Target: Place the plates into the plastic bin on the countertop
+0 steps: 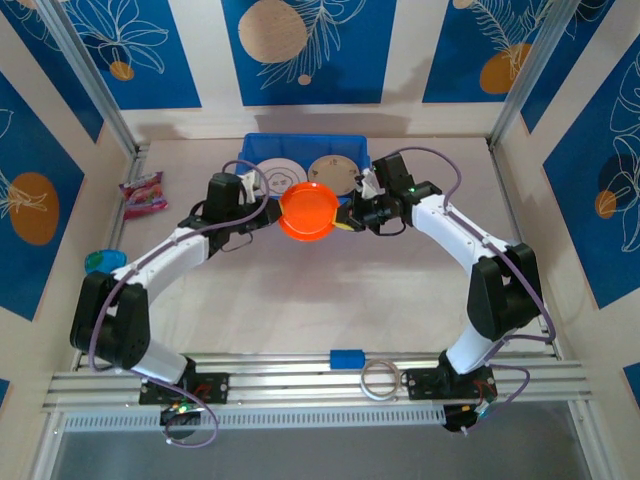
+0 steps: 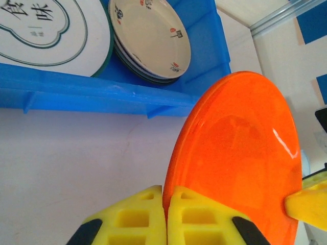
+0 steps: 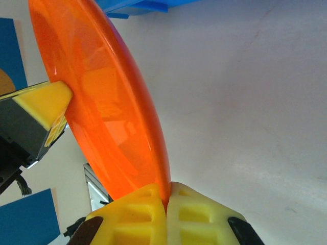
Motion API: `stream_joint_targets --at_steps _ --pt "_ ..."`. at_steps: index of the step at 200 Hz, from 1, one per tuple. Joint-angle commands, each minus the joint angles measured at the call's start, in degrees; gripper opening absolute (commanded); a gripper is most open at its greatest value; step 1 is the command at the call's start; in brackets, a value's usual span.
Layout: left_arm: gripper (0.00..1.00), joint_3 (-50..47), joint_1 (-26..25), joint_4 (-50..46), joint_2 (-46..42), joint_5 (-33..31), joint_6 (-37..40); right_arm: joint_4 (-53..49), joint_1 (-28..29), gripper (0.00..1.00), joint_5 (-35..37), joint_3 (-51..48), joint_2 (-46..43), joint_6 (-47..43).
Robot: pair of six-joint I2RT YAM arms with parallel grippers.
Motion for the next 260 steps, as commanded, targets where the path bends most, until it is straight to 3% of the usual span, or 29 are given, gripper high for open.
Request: stream_joint_targets --at_steps 1,19,35,65,76,148,260 --pt "0.00 3.14 -1.41 1.52 2.23 0.28 -0.18 -0.72 -0.27 0.00 -1.96 1.59 -2.46 -1.12" --pt "0.00 5.17 -1.95 2.29 3.59 0.15 -0.71 0.01 -1.22 0.03 -2.40 1.57 -2.68 -0.34" --pt "0.00 7.65 -2.06 1.97 4.75 -0.49 -0.98 0.19 -1.88 0.12 -2.07 1.59 -2.90 0.25" --pt "0.00 13.49 -2.06 -0.73 6.86 -2.19 0.37 -1.12 -4.01 0.39 -0.60 1.56 -4.40 0.52" --pt "0.00 15.91 -2.06 -1.65 8.06 -2.63 0.88 -0.92 -5.40 0.43 0.05 0.81 -5.81 1.07" --pt "0.00 33.10 -1.98 -1.78 22.85 -5.20 -0.13 2.94 -16.62 0.46 0.49 -3.44 -14.52 4.91" --pt "0.00 48.53 -2.06 -1.59 41.73 -7.44 -4.34 3.03 -18.92 0.46 0.11 -6.17 -15.77 5.09"
